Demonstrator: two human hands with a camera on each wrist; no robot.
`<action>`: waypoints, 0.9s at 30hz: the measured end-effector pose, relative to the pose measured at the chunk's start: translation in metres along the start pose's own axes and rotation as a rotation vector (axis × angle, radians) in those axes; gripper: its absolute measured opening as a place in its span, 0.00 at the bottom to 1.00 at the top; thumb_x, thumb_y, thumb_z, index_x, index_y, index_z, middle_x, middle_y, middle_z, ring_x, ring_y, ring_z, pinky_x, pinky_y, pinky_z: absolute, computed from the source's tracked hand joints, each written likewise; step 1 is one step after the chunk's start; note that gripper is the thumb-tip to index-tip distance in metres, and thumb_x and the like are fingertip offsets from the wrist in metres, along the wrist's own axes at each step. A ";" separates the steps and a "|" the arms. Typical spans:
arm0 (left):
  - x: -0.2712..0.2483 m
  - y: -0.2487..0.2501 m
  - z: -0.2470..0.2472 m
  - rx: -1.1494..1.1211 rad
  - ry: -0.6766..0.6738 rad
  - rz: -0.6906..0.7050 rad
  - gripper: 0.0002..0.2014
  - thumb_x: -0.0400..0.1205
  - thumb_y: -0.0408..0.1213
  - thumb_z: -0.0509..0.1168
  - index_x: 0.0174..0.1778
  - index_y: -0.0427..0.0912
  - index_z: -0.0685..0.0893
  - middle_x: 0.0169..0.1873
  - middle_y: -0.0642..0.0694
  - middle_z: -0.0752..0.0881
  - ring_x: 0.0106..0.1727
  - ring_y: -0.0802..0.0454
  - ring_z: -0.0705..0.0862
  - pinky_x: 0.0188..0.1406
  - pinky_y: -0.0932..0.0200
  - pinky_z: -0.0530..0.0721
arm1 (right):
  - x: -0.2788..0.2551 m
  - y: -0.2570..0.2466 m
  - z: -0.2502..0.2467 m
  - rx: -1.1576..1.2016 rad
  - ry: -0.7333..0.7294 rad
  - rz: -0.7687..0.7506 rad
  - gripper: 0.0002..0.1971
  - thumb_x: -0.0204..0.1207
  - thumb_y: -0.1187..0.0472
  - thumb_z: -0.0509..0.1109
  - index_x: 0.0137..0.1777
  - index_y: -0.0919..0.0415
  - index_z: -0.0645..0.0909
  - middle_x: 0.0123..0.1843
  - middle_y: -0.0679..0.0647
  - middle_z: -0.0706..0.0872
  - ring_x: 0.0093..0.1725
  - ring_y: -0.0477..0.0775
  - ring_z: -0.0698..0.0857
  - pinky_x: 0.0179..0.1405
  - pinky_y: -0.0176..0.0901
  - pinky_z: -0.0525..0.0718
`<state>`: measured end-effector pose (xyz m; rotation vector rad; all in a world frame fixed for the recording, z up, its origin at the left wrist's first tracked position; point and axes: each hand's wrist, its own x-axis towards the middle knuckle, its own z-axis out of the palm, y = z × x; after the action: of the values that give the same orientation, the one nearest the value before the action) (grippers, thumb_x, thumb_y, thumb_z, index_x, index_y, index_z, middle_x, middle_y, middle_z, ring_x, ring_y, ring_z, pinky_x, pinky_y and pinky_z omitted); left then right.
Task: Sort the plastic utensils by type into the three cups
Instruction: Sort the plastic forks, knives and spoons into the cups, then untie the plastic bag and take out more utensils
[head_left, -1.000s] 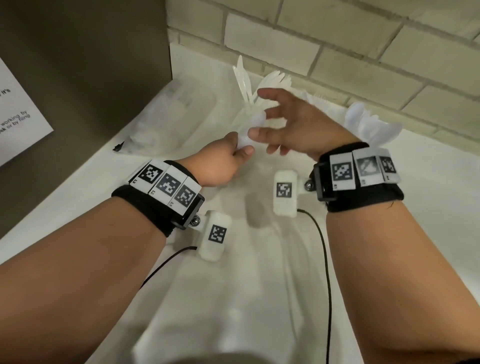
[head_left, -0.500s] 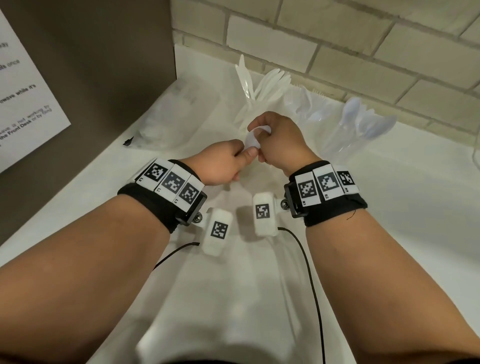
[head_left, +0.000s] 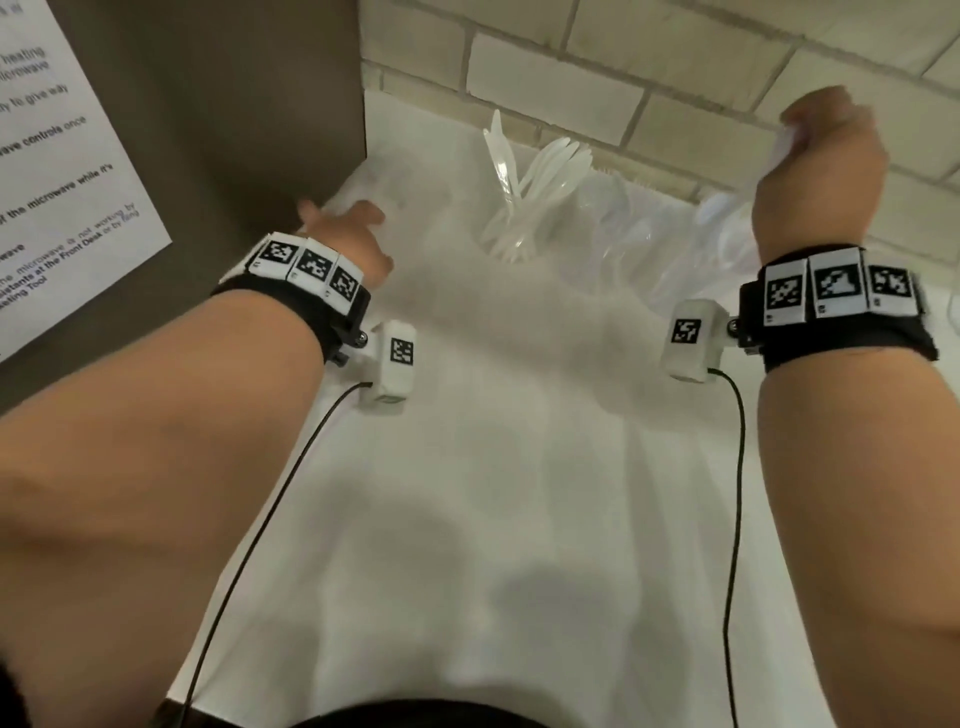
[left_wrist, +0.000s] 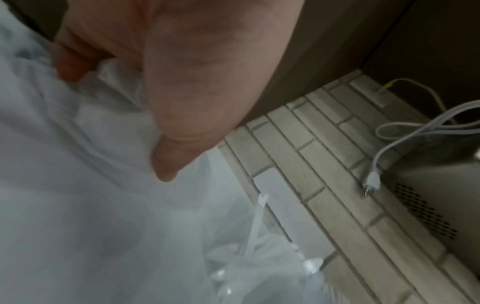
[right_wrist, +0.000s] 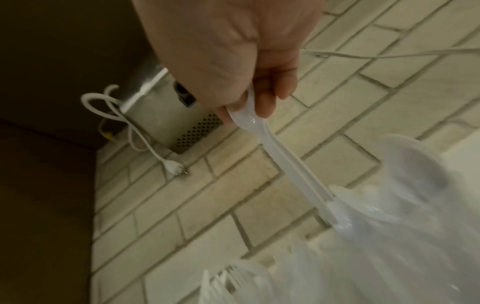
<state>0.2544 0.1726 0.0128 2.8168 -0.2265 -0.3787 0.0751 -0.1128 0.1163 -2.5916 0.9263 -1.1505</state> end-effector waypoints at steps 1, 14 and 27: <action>-0.003 0.003 0.003 0.005 -0.004 0.006 0.24 0.76 0.46 0.65 0.68 0.61 0.68 0.72 0.34 0.61 0.63 0.27 0.75 0.65 0.37 0.77 | 0.000 0.005 0.005 -0.032 -0.031 0.015 0.20 0.76 0.74 0.51 0.64 0.63 0.76 0.64 0.66 0.79 0.59 0.65 0.80 0.48 0.45 0.73; -0.083 0.057 0.027 0.687 -0.173 0.521 0.19 0.78 0.38 0.63 0.64 0.38 0.72 0.40 0.45 0.77 0.58 0.40 0.80 0.37 0.56 0.72 | -0.011 0.033 0.060 -0.393 -0.501 0.135 0.20 0.81 0.70 0.56 0.73 0.67 0.69 0.70 0.68 0.73 0.64 0.66 0.77 0.58 0.48 0.77; -0.129 0.077 0.031 0.530 -0.153 0.609 0.16 0.83 0.31 0.55 0.67 0.36 0.74 0.73 0.37 0.66 0.53 0.38 0.80 0.47 0.52 0.76 | -0.039 -0.002 0.037 -0.247 -0.240 -0.013 0.22 0.77 0.65 0.64 0.72 0.61 0.74 0.75 0.63 0.67 0.70 0.66 0.71 0.65 0.54 0.76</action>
<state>0.1140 0.1161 0.0373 2.9946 -1.3510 -0.4331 0.0829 -0.0913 0.0671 -2.8506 1.0550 -0.7445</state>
